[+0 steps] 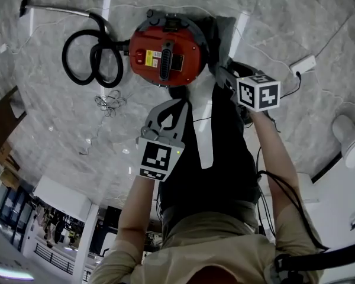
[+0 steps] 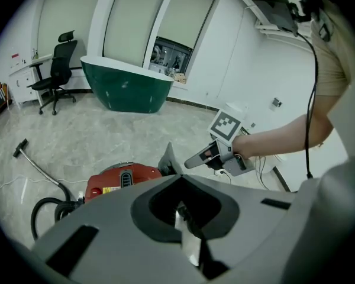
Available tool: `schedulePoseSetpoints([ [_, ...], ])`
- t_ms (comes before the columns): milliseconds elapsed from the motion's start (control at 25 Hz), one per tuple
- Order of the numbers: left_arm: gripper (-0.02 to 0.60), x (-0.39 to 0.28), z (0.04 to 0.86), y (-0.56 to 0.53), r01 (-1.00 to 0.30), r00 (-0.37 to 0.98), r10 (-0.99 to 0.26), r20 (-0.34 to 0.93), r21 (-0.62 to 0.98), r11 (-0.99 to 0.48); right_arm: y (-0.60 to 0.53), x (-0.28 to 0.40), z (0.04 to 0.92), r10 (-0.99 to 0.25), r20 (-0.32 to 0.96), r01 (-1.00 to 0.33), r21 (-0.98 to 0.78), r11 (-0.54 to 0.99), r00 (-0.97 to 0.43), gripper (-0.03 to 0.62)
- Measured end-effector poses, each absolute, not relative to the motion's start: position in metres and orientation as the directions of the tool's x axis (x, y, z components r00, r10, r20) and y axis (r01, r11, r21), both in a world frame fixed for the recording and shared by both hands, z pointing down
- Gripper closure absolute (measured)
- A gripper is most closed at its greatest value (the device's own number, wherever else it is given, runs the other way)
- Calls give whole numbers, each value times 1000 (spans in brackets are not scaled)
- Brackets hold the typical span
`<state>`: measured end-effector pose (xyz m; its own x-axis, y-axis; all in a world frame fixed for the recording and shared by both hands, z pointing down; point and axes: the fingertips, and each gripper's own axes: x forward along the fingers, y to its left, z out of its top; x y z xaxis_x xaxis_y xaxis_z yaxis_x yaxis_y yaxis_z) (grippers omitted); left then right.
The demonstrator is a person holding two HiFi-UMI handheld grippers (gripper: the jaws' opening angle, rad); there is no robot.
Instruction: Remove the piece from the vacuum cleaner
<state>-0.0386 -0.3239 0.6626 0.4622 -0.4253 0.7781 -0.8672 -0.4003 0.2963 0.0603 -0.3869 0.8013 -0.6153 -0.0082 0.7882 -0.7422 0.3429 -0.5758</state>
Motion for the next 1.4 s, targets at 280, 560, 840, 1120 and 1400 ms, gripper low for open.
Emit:
schedulePoseSetpoints([
  [280,578,-37,690,-319,-868,473,-412,779,331,-371,-398,60,861,7,856,-792,-482,376,-517,347],
  [560,578,-38,697,-313,-870,473,-407,781,343,-353,-395,63,890,38,883,-801,-441,406,-467,347],
  [840,578,-33,700,-314,-863,483,-393,782,350,-364,-391,69,895,50,890,-787,-427,445,-454,349],
  [1120,578,-27,703,-316,-854,496,-380,781,360,-375,-388,84,894,27,899,-786,-395,476,-436,480],
  [1400,578,-23,707,-319,-847,506,-372,778,369,-382,-384,78,896,39,895,-770,-403,495,-444,551],
])
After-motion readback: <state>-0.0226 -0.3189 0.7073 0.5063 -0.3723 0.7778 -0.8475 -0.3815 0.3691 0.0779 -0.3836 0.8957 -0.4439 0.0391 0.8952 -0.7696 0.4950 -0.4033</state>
